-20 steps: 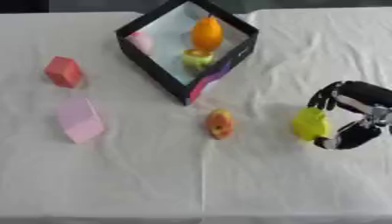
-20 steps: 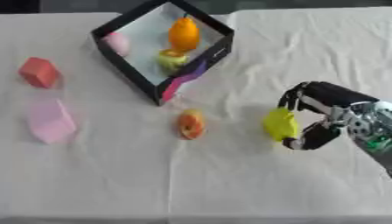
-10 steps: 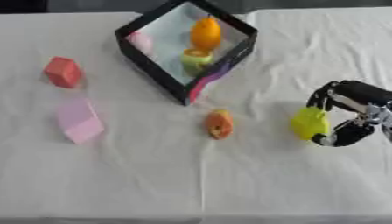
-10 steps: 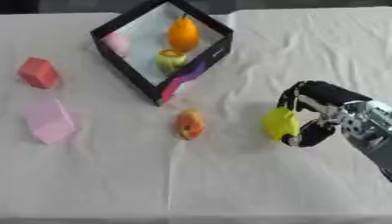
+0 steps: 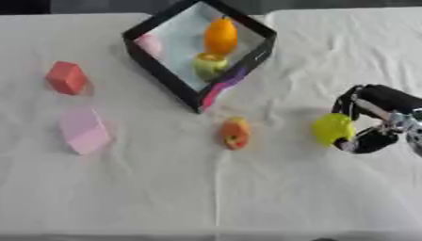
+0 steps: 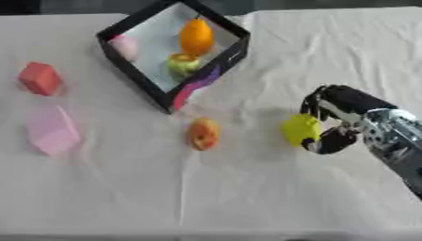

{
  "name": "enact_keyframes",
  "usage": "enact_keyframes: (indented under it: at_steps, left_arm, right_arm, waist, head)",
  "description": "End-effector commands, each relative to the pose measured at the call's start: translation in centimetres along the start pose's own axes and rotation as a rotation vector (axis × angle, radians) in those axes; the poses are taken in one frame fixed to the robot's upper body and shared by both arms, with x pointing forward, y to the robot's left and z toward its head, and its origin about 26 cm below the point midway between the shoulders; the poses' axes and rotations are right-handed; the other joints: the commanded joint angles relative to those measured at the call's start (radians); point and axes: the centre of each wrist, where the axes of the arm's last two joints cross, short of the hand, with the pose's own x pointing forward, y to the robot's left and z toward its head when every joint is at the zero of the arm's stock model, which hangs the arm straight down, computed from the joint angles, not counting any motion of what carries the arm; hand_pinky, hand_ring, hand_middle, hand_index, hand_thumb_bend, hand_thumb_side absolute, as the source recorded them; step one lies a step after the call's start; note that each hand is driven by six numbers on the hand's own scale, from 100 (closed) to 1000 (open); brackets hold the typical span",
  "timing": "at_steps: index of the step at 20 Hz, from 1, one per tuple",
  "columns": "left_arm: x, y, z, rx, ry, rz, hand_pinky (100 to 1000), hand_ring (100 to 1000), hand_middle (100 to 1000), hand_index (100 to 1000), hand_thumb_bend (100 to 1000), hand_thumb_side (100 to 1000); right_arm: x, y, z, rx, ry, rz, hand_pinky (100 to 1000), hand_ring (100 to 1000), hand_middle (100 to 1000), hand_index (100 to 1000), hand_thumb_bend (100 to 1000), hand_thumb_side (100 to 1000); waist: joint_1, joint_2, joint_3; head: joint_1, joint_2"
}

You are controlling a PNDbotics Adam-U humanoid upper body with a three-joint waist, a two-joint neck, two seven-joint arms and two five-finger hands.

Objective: Pick up objects on the table and place them in the box.

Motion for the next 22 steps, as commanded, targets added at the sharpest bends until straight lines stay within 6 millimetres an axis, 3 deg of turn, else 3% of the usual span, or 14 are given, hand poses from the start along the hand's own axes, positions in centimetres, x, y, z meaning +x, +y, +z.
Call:
enact_keyframes:
  at_steps: [1,6,9,12,16,19,22]
  left_arm:
    - [1.1,0.7,-0.5,0.015,-0.036,-0.013,761,862,802,871,343,666]
    - [1.1,0.8,-0.5,0.013,-0.038,-0.018,760,862,802,871,344,665]
    - [1.2,0.8,-0.5,0.009,-0.039,-0.019,760,862,802,871,345,664]
    - [1.2,0.8,-0.4,0.009,-0.036,-0.022,760,862,802,871,346,663]
    - [1.1,0.6,-0.4,0.002,-0.033,-0.016,760,862,802,870,347,662]
    - [1.3,0.1,-0.5,-0.016,-0.036,-0.003,760,861,802,870,346,660]
    - [1.5,-0.2,-0.6,-0.025,-0.043,0.005,759,861,801,870,349,657]
  right_arm:
    - [0.1,-3.0,1.1,-0.074,-0.044,0.037,641,569,514,626,363,100]
    - [0.5,-6.7,1.2,-0.198,-0.152,0.010,641,565,512,623,350,100]
    - [2.0,-9.2,0.9,-0.254,-0.237,0.015,649,565,511,624,346,100]
    - [4.3,-11.3,0.4,-0.278,-0.324,0.028,658,566,513,626,337,100]
    - [9.9,-13.9,-0.7,-0.269,-0.428,0.051,658,567,513,628,337,100]
    - [13.4,-14.7,-4.2,-0.251,-0.420,0.059,658,568,514,628,339,100]
    - [15.0,-14.1,-9.2,-0.223,-0.367,0.085,658,569,513,628,343,100]
  waist:
    - [0.001,-0.027,-0.002]
    - [-0.001,-0.032,-0.003]
    - [-0.001,-0.036,0.001]
    - [-0.002,-0.039,0.003]
    - [0.000,-0.047,0.007]
    - [0.009,-0.049,0.021]
    - [0.014,-0.046,0.035]
  head:
    - [0.004,-0.001]
    - [0.005,0.000]
    - [0.001,-0.002]
    - [-0.001,-0.002]
    - [-0.008,0.003]
    - [-0.019,0.001]
    - [-0.031,-0.004]
